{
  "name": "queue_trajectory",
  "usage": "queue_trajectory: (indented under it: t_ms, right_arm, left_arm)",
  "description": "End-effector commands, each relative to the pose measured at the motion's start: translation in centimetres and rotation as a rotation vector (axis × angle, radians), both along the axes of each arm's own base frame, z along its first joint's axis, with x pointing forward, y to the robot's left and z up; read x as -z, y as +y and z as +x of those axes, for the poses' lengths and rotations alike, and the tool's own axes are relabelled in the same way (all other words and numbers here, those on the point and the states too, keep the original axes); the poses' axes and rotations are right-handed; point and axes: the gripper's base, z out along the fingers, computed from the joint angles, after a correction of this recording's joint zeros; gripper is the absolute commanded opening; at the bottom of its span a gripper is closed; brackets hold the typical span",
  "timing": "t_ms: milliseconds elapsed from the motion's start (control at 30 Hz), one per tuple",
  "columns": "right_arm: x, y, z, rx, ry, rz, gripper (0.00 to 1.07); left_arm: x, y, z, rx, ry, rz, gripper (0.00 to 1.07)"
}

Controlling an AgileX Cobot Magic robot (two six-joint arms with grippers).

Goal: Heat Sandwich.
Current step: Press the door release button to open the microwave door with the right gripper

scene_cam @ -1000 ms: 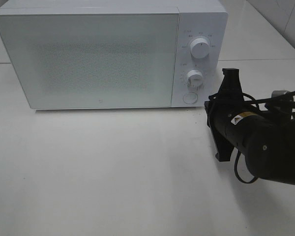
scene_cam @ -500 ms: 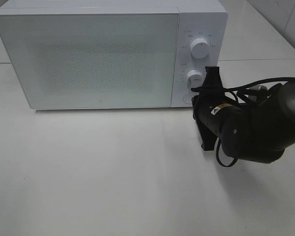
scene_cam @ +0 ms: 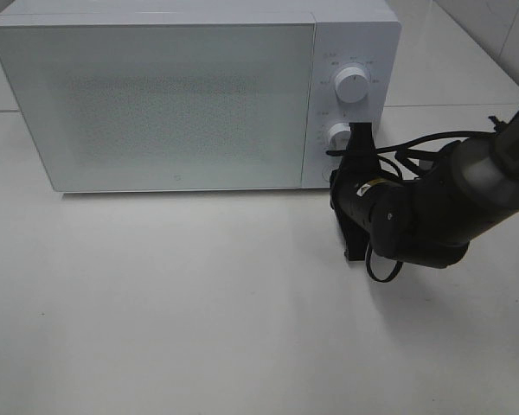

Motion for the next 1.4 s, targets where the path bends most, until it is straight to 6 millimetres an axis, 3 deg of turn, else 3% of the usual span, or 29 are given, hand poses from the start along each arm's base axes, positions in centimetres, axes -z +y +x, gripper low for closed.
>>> queue_trajectory:
  t_ms: [33, 433, 633, 1033, 1400]
  right_arm:
    - [0.1, -0.4, 0.9, 0.014, -0.003, 0.004, 0.00]
    - [-0.3, 0.0, 2.5, 0.013, -0.068, -0.002, 0.00]
    - [-1.4, 0.1, 2.5, 0.004, -0.094, 0.007, 0.00]
    - [-1.8, 0.1, 2.5, 0.003, -0.100, 0.012, 0.00]
    - [-3.3, -0.2, 3.2, 0.039, -0.276, -0.014, 0.00]
  left_arm:
    - [0.0, -0.1, -0.2, -0.001, -0.027, -0.007, 0.98]
    - [0.0, -0.1, -0.2, -0.001, -0.027, -0.007, 0.98]
    - [0.0, -0.1, -0.2, -0.001, -0.027, -0.007, 0.98]
    - [0.0, -0.1, -0.2, -0.001, -0.027, -0.007, 0.98]
    - [0.0, -0.1, -0.2, -0.001, -0.027, -0.007, 0.98]
